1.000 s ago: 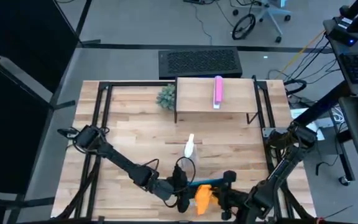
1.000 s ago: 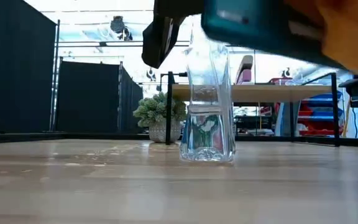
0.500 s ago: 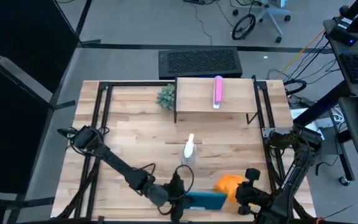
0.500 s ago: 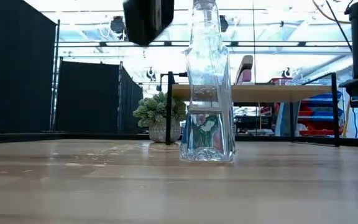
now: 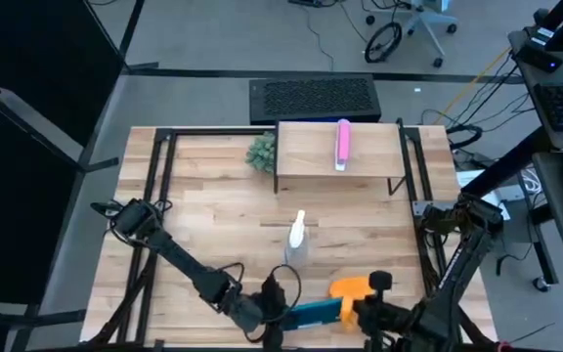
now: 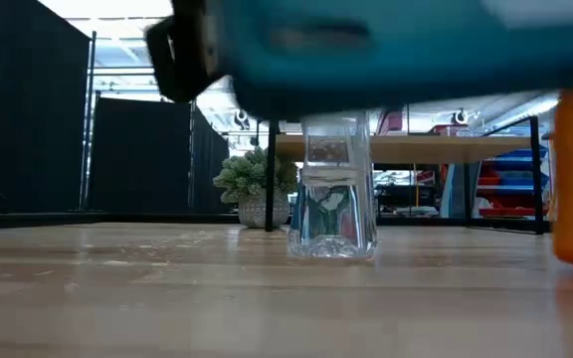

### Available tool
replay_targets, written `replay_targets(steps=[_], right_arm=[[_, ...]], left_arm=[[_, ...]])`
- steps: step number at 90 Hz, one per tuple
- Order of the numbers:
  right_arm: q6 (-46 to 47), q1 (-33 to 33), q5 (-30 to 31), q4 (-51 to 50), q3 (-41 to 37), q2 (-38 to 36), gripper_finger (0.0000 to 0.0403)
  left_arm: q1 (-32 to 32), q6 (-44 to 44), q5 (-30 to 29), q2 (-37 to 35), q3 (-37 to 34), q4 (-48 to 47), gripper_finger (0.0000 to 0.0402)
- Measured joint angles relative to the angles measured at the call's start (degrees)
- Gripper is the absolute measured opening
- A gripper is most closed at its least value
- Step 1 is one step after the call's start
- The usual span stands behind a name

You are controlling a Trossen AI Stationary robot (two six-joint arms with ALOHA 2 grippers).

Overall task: Apply microfiber cloth
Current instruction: Wipe the back of the tablet with the orange microfiber cloth

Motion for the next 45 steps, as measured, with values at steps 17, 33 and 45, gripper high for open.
replay_targets(steps=[17,33,45], right_arm=[[17.73,2.05,-6.11,-18.2,0.06,0.15,0.0],[23.44,3.77,-12.52,-23.51,0.0,0.14,0.0],[26.96,5.58,-15.38,-23.72,-0.02,-0.18,0.0]], left_arm=[[0.7,-0.12,-3.0,0.0,0.2,0.3,0.0005],[0.44,0.77,-0.85,0.0,0.2,-0.26,0.0005],[0.48,0.81,-0.82,0.0,0.2,-1.05,0.0004]])
